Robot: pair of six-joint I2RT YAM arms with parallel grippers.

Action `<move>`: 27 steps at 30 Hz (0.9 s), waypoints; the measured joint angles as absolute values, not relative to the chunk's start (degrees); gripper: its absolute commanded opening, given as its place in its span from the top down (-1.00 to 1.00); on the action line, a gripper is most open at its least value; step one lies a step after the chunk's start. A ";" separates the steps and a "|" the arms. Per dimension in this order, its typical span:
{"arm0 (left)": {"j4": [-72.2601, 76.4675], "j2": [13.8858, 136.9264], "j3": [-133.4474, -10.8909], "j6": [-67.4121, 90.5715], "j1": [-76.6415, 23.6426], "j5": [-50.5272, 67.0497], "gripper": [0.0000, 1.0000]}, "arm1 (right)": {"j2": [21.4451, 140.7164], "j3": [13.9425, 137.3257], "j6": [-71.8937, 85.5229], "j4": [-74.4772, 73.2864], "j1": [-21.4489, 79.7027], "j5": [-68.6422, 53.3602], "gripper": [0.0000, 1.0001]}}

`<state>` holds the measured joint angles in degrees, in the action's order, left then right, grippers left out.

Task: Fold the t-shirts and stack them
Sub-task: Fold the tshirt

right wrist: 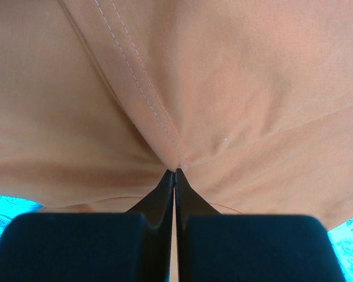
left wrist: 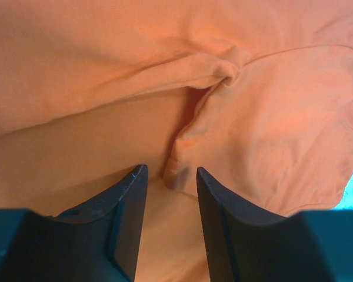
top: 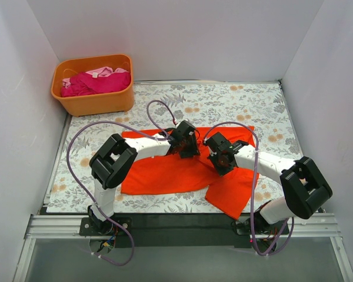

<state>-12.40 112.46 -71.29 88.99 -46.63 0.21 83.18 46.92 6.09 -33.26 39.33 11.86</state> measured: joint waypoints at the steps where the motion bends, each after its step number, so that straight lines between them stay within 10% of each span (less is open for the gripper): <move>1: -12.71 112.73 -71.50 89.01 -46.65 0.05 0.29 | 83.18 46.92 6.09 -33.26 39.33 11.86 0.97; 11: -15.16 113.30 -73.12 90.39 -47.27 -0.49 0.99 | 81.76 46.92 6.09 -33.78 39.33 11.92 0.97; 27: -16.29 112.57 -70.94 96.64 -47.48 2.57 0.96 | 81.01 48.23 6.04 -38.52 39.33 13.43 0.97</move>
